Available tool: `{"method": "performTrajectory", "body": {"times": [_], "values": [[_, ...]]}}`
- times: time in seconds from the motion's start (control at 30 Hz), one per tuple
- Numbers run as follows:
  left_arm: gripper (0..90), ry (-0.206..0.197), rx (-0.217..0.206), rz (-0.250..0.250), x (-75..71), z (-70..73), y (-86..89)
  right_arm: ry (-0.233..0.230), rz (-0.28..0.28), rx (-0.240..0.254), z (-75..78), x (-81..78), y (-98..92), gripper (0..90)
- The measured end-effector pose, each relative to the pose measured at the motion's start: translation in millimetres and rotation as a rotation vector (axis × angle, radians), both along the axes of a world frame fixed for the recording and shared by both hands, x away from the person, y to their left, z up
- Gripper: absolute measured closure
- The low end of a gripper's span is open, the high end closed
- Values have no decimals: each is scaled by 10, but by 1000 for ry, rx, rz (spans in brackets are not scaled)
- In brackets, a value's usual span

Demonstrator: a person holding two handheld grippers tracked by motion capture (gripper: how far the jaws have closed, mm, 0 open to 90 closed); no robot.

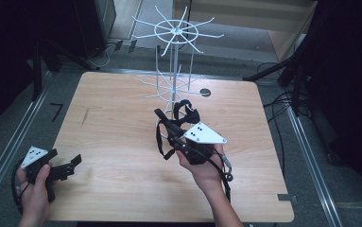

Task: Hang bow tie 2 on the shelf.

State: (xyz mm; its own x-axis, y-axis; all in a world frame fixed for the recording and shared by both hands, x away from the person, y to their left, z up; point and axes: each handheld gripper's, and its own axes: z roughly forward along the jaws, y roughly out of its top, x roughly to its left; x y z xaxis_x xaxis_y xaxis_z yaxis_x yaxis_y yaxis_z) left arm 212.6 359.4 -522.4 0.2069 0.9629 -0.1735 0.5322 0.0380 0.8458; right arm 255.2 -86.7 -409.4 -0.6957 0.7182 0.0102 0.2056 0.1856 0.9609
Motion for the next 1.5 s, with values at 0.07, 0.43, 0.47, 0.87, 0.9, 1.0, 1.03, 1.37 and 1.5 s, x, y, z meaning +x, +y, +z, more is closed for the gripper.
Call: {"method": "performTrajectory", "body": {"times": [0.07,0.43,0.47,0.87,0.9,1.0,1.03,1.37,1.5], "values": [[0,0,0,0,0,0,0,1,1,1,9,2,3,807],[0,2,-2,-1,0,1,1,-15,4,1,96,34,46,806],[0,2,-2,-1,0,1,1,-17,3,0,100,32,47,806],[0,2,-1,-2,2,0,-1,-28,-6,19,201,50,16,806],[0,2,-1,-2,2,0,-1,-28,-6,19,201,50,16,806],[0,2,-1,-2,2,0,-1,-36,-10,19,225,71,13,806],[0,2,-1,-2,2,0,-1,-36,-10,19,225,71,13,806],[0,2,-3,-3,4,-1,0,-33,-24,11,234,159,24,806],[0,3,-5,-3,4,-1,-1,-31,-29,10,236,189,40,806]]}}
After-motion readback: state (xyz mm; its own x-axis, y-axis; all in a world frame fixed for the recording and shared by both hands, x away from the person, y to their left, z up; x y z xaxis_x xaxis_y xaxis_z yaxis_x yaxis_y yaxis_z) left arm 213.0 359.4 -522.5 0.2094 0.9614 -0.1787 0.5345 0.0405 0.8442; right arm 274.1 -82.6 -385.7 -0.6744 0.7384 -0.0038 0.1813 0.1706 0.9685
